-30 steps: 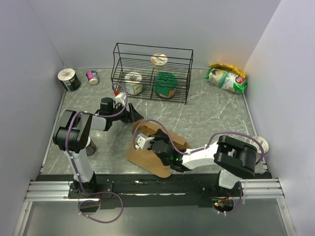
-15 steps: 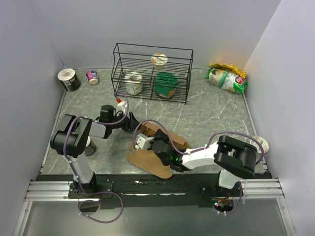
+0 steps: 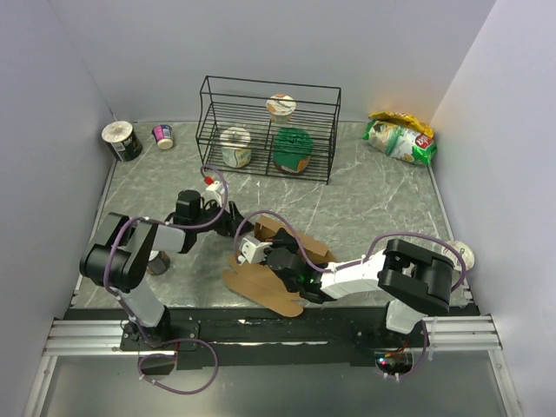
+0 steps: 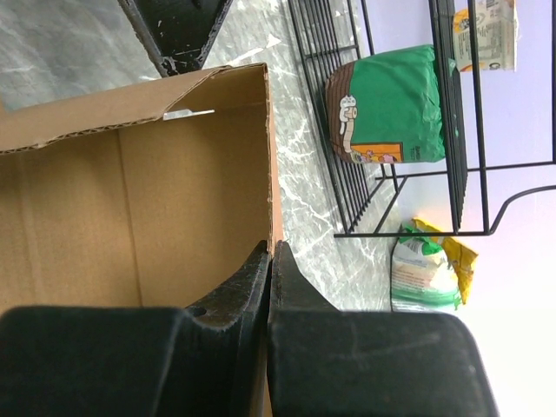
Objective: Fold the paper box
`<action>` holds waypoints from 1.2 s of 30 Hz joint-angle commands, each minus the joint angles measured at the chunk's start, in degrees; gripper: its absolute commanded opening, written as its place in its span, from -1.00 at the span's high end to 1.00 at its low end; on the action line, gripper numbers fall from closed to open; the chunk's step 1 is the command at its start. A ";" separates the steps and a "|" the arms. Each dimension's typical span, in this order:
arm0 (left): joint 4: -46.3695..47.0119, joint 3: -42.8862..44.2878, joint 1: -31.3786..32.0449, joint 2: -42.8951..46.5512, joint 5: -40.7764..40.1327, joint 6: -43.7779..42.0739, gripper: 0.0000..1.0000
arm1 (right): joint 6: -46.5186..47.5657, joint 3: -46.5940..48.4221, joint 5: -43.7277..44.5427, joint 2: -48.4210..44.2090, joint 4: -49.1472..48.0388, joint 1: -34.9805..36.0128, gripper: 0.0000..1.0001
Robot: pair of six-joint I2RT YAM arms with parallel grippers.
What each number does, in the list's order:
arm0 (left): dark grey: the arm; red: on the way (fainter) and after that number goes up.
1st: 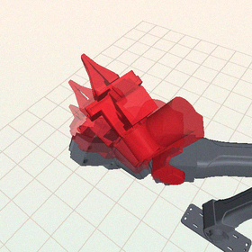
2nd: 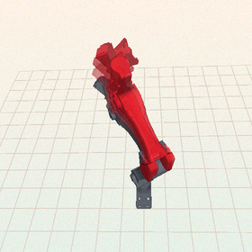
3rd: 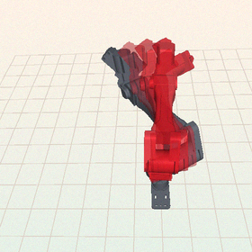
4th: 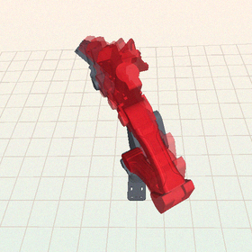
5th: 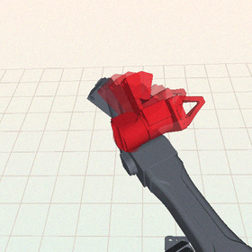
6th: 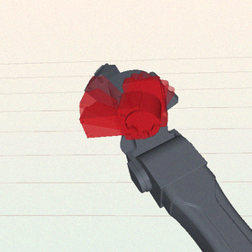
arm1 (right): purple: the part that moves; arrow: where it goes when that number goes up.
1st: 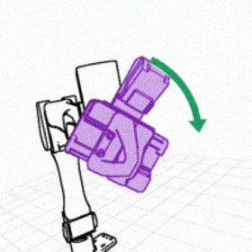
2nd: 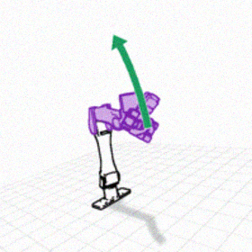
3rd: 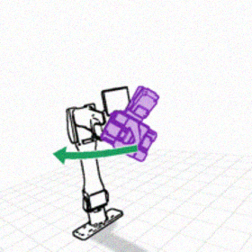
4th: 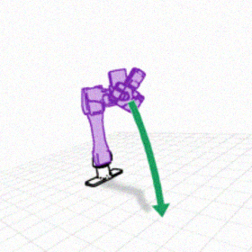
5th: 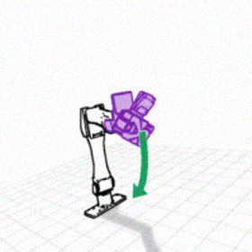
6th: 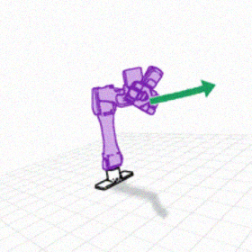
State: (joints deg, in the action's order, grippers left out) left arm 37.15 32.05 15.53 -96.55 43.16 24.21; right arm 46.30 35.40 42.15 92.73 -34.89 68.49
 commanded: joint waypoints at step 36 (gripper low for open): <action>25.35 -9.73 7.94 4.00 -7.82 0.14 -0.46 | -4.73 0.37 -3.83 -0.09 4.66 0.68 1.00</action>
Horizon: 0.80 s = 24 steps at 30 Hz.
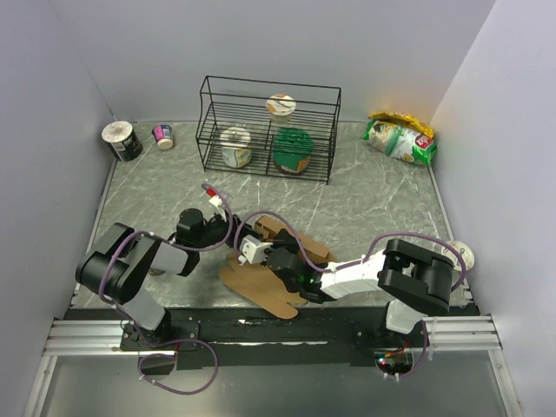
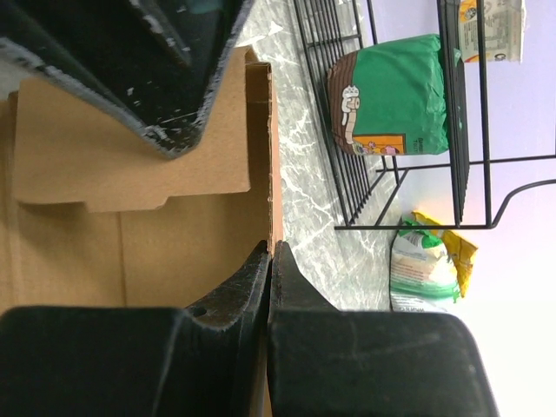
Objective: Fold the paper box
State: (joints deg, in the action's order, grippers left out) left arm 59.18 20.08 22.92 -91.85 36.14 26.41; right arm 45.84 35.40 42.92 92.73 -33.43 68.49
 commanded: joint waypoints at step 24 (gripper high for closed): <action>-0.56 0.93 8.63 3.96 -14.86 -10.59 0.33 | -5.94 -0.50 -5.39 -2.46 3.55 0.86 1.00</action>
State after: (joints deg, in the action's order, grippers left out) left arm 57.01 21.32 29.17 -90.56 25.45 19.18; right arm 44.25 35.35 42.70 92.07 -31.55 68.47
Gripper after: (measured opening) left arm 0.368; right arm 0.015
